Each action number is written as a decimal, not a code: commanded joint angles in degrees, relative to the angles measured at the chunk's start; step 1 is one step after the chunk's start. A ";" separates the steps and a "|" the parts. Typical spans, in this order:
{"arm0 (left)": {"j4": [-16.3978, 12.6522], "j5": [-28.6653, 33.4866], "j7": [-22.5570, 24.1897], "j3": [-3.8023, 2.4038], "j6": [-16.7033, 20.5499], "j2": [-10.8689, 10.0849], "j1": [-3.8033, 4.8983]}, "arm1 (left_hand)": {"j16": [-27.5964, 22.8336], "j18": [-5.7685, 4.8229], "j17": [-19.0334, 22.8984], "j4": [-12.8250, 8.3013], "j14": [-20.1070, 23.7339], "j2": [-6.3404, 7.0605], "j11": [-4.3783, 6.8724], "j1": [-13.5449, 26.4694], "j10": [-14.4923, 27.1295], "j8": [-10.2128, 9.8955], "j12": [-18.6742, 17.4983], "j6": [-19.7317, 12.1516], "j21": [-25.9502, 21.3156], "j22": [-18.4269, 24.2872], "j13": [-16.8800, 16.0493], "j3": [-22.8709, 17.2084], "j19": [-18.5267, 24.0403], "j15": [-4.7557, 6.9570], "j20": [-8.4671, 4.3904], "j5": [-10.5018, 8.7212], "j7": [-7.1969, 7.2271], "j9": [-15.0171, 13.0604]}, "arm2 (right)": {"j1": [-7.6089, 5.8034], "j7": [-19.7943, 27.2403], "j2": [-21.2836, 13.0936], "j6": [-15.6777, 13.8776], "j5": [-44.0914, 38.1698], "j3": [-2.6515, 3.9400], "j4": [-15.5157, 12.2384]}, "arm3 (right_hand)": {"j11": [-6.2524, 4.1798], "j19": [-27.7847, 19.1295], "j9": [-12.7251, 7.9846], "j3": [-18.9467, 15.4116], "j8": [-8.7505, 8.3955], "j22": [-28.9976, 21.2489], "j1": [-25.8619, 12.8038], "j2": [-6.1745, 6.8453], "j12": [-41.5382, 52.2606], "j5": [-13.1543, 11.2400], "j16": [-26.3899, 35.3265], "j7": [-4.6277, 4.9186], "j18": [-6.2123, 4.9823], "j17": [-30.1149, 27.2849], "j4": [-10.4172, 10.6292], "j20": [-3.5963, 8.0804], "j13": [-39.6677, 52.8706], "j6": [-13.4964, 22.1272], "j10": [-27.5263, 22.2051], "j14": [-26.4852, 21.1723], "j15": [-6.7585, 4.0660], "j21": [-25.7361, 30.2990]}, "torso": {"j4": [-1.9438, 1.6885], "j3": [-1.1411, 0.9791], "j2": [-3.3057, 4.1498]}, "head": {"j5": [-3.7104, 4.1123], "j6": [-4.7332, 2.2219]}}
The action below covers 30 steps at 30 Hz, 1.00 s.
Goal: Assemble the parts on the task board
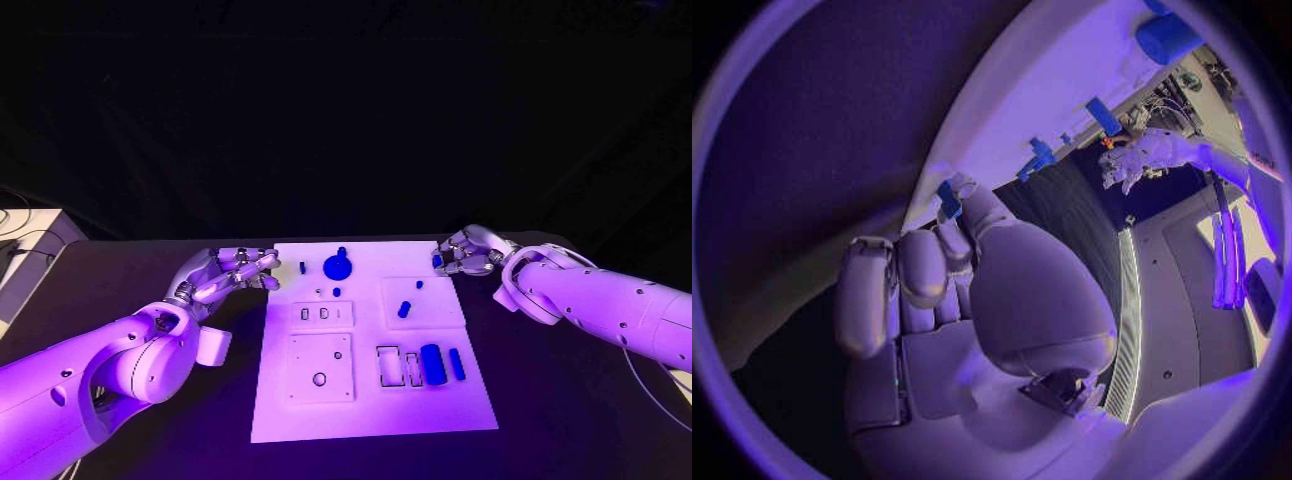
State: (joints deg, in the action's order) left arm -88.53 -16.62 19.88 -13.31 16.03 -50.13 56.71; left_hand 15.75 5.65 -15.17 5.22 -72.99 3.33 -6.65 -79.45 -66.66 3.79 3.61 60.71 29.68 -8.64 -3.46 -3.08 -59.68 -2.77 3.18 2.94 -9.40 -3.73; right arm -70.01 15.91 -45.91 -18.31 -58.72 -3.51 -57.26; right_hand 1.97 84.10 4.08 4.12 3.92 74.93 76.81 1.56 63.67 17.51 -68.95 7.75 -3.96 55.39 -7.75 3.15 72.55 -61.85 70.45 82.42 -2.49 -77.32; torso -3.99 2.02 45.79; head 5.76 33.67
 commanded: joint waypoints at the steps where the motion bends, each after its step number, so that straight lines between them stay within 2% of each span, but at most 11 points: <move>1: -0.12 -0.25 0.48 -0.05 -0.86 0.02 -0.04 | -0.25 -0.28 0.06 -0.01 -0.08 -0.54 0.10 0.12 0.37 -0.17 -0.20 -0.47 -0.16 0.06 0.04 0.21 -0.31 -0.24 0.17 -0.11 0.04 0.06 | 0.05 -0.26 0.05 0.93 -0.72 0.01 0.06 | -0.50 4.69 -0.04 1.21 -0.13 11.71 -0.30 -1.02 0.21 -0.11 0.34 -0.25 0.76 0.10 -0.19 0.45 0.12 -0.84 0.06 0.01 -0.50 -0.32 | -0.05 -0.02 0.00 | 0.06 -0.12; 12: -0.12 -0.25 0.44 -0.05 -0.78 -0.02 -0.04 | -0.24 -0.28 0.06 -0.03 -0.08 -0.70 0.11 0.09 0.36 -0.16 -0.20 -0.45 -0.15 0.08 0.04 0.23 -0.30 -0.23 0.17 -0.11 0.08 0.05 | 0.06 -0.60 0.19 1.01 -0.76 0.01 0.11 | -0.88 4.68 0.13 2.28 0.13 11.71 -0.81 -2.24 0.31 -0.48 0.45 -0.87 0.83 0.20 -0.43 0.71 0.39 -2.44 0.32 0.04 -0.75 -0.34 | -0.02 0.01 -0.01 | 0.01 -0.01; 16: -0.11 -0.25 0.43 -0.05 -0.76 -0.03 -0.04 | -0.23 -0.27 0.06 -0.11 -0.08 -0.79 0.13 0.00 0.33 -0.16 -0.20 -0.44 -0.12 0.09 0.04 0.28 -0.30 -0.22 0.16 -0.11 0.12 0.06 | 0.06 -0.93 0.14 0.04 -0.32 0.01 -0.07 | -0.98 4.68 0.16 2.13 0.11 11.71 -1.27 -2.47 0.35 -0.82 0.50 -1.05 0.85 0.21 -0.15 0.81 0.48 -2.79 0.48 0.06 -0.84 -0.32 | -0.04 0.02 -0.04 | 0.02 0.04; 20: -0.11 -0.33 0.35 -0.05 -0.71 0.02 -0.04 | -0.23 -0.28 0.06 -0.16 -0.08 -0.78 0.12 -0.03 0.29 -0.15 -0.20 -0.40 -0.12 0.11 0.04 0.33 -0.27 -0.22 0.17 -0.11 0.08 0.05 | 0.06 -1.40 0.05 -1.09 0.26 0.01 -0.58 | -1.12 4.70 0.21 2.12 0.15 11.72 -1.28 -2.64 0.46 -0.35 0.59 -1.20 0.89 0.18 -0.12 0.91 0.63 -3.12 0.68 0.07 -0.92 -0.39 | 0.00 0.00 -0.05 | -0.09 -0.03; 22: -0.13 -1.14 -0.14 -0.05 -0.01 0.08 -0.04 | -0.18 -0.26 0.04 -0.18 -0.15 -0.68 0.13 0.03 0.15 -0.15 -0.18 -0.36 -0.08 0.10 0.03 0.42 -0.32 -0.19 0.16 -0.11 -0.04 0.05 | 0.04 -1.76 -0.12 -1.82 0.57 0.01 -1.16 | -1.17 4.70 0.21 2.18 0.12 11.72 -1.17 -2.73 0.43 -0.01 0.59 -1.22 0.90 0.22 -0.23 0.96 0.66 -3.21 0.70 0.09 -0.95 -0.37 | 0.00 0.01 -0.09 | -0.23 0.15; 24: -0.18 -2.31 -0.77 -0.05 0.87 0.15 -0.04 | -0.01 -0.23 -0.03 -0.25 -0.46 0.21 0.38 0.34 -1.44 -0.32 0.25 -2.02 0.01 0.06 -0.12 0.81 -0.50 -0.05 0.11 -0.16 -0.44 0.18 | -0.08 -2.28 -0.33 -2.39 0.75 0.02 -1.90 | -1.16 4.70 0.22 2.32 0.13 11.72 -0.82 -2.68 0.42 0.04 0.59 -1.19 0.91 0.27 -0.62 0.98 0.70 -3.29 0.72 0.11 -0.98 -0.38 | 0.00 0.04 -0.12 | -0.23 0.07; 26: -0.19 -3.26 -1.68 -0.07 1.71 0.18 -0.04 | 0.08 -0.24 -0.08 -0.24 -0.69 0.88 0.90 0.49 -3.30 -0.21 0.33 -4.32 0.07 0.06 -0.13 0.47 -0.70 0.22 0.01 -0.06 0.00 0.09 | -0.37 -3.32 -0.61 -3.33 0.89 0.03 -2.94 | -1.15 4.70 0.21 2.30 0.09 11.72 -0.94 -2.69 0.37 -0.05 0.61 -1.20 0.91 0.26 -0.63 0.99 0.70 -3.27 0.72 0.10 -0.97 -0.36 | 0.04 0.03 -0.14 | -0.27 0.15; 30: 0.00 -5.63 -4.05 -0.21 2.36 0.18 0.01 | 2.92 0.07 -1.65 0.17 -4.03 1.32 2.09 1.27 -7.42 0.53 1.18 -1.71 1.84 -0.80 -0.38 -0.05 -3.06 1.49 -0.96 -0.02 0.12 -0.13 | -1.46 -6.35 -1.07 -4.64 0.98 0.04 -5.17 | -1.18 4.70 0.22 2.30 0.11 11.71 -1.03 -2.67 0.35 0.02 0.65 -1.23 0.91 0.25 -0.75 1.01 0.73 -3.36 0.77 0.10 -0.98 -0.34 | 0.14 -0.03 -0.28 | -0.50 -0.01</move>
State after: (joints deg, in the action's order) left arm -88.53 -18.98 18.29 -13.45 17.17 -50.06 56.70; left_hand 18.34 5.65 -16.64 5.24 -76.63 4.49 -4.74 -78.30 -73.61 4.15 4.67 58.77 31.30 -9.29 -3.78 -2.93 -62.44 -1.42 2.33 2.94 -9.34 -3.82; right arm -71.18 12.75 -46.91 -20.65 -58.17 -3.54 -61.81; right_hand 1.03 83.91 4.24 6.35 3.91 74.90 75.64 -0.84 64.05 17.43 -68.51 6.16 -3.97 55.58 -8.31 3.78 73.21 -64.29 71.14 82.49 -3.01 -77.54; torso -3.93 2.03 45.62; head 5.34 33.73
